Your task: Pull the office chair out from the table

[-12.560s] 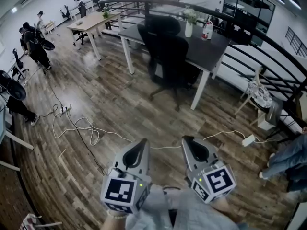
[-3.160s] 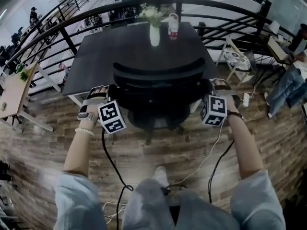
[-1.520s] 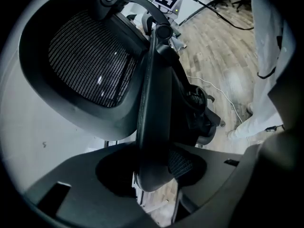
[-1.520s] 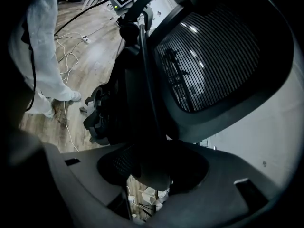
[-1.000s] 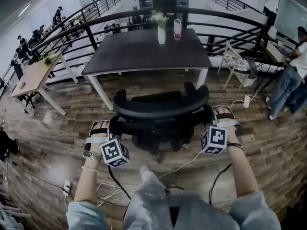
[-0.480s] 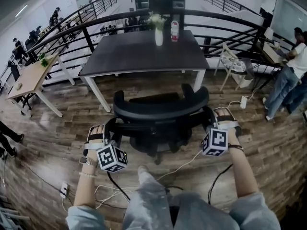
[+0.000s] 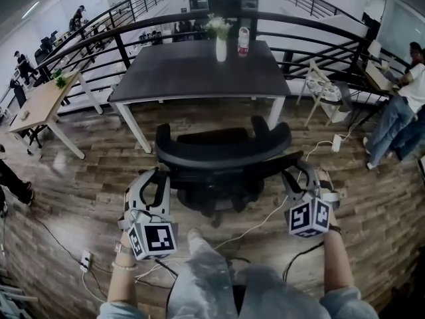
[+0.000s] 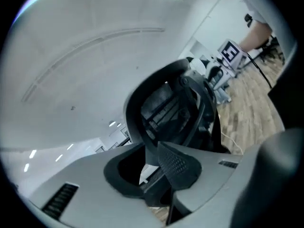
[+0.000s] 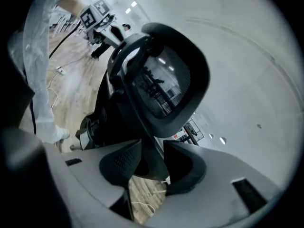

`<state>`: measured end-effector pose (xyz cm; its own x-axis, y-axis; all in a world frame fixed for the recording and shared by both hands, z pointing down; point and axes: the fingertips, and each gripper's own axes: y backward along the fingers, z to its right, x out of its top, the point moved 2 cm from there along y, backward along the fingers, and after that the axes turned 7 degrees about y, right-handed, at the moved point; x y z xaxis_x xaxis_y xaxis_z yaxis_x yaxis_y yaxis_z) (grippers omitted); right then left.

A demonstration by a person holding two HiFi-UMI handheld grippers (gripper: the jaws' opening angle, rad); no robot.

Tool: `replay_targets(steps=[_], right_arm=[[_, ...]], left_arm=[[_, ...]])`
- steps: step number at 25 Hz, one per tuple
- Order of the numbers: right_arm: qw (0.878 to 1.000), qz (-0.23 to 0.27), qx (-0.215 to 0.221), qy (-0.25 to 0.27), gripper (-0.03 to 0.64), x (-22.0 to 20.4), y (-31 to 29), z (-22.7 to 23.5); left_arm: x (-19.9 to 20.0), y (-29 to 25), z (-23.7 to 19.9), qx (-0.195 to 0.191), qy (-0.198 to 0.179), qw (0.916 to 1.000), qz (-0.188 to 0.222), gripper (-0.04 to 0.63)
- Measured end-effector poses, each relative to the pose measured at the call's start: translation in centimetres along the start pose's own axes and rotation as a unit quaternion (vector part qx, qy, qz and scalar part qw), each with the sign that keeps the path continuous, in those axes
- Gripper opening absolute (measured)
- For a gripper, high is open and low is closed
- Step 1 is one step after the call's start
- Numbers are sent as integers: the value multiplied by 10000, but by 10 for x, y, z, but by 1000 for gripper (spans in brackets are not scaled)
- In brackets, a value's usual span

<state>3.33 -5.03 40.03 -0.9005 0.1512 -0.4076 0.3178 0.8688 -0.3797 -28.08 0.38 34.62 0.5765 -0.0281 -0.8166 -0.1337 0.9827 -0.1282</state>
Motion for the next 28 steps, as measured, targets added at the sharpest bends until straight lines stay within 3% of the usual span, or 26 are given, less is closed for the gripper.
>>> replay_targets(steps=[4,7,11,13,16,19,22,28], right_arm=[[9964,490,-255,-641,78,30,22,5],[9900,872,-306,-1063,39,62,37,5],[9626,1383,-193,-2320,6,88,51,9],[9427,1524,-109,-2966,5,92,56,11],[9205,1638,-111,-3545,5,94,63,16],[9035,1678,-144,-3941,5,95,66,16],[8948,1665,-71,-4142,5,97,67,9],[8936,1656,71,-4171,5,98,67,1]], left_arm=[[43,12,-3,260,742,9954,543,18],[59,19,-4,369,1160,9896,770,12],[75,25,10,44,1387,9869,825,11],[81,26,22,-211,1399,9870,768,11],[87,29,39,-535,1496,9853,635,11],[85,30,52,-946,2060,9734,336,11],[78,29,57,-1160,2559,9597,26,11],[67,28,63,-1131,2636,9574,-327,11]])
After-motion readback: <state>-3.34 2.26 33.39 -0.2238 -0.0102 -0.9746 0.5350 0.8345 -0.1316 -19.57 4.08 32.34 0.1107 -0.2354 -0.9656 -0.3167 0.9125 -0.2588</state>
